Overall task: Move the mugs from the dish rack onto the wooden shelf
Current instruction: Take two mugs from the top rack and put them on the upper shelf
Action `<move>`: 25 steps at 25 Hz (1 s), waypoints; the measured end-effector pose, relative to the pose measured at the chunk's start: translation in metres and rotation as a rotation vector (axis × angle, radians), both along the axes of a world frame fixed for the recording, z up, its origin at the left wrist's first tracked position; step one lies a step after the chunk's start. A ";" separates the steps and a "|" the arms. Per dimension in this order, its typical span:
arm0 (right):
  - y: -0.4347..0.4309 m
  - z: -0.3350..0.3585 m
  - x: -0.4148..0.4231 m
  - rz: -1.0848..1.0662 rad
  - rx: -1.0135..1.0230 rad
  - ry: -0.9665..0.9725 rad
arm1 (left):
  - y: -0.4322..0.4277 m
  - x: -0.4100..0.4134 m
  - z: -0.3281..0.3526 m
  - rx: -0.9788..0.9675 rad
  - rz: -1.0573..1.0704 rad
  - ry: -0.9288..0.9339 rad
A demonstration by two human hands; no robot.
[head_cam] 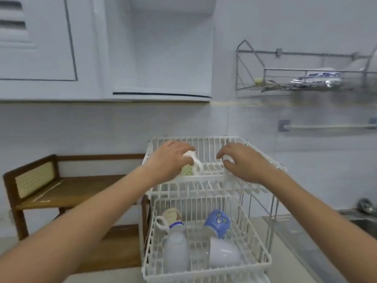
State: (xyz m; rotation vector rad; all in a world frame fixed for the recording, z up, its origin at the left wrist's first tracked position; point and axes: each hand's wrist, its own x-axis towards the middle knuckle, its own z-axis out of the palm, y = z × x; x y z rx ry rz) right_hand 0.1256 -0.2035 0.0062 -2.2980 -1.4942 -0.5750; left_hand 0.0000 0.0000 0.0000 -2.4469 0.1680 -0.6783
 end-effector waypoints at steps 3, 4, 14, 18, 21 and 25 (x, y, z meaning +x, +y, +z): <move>0.006 0.024 0.036 -0.166 -0.450 -0.166 | 0.019 0.024 0.008 0.308 0.115 0.243; 0.008 0.031 0.043 -0.186 -0.602 -0.243 | 0.024 0.028 0.009 0.409 0.127 0.312; 0.046 0.021 0.081 -0.202 -1.019 -0.766 | 0.035 0.075 -0.007 0.827 0.165 0.322; 0.038 0.027 0.096 -0.107 -0.816 -0.741 | 0.038 0.074 -0.009 0.801 0.130 0.243; 0.034 0.034 0.101 -0.027 -0.418 -0.390 | 0.036 0.060 -0.001 0.527 0.131 -0.002; 0.037 0.033 0.079 0.246 0.144 0.378 | 0.046 0.020 0.020 0.026 0.152 -0.362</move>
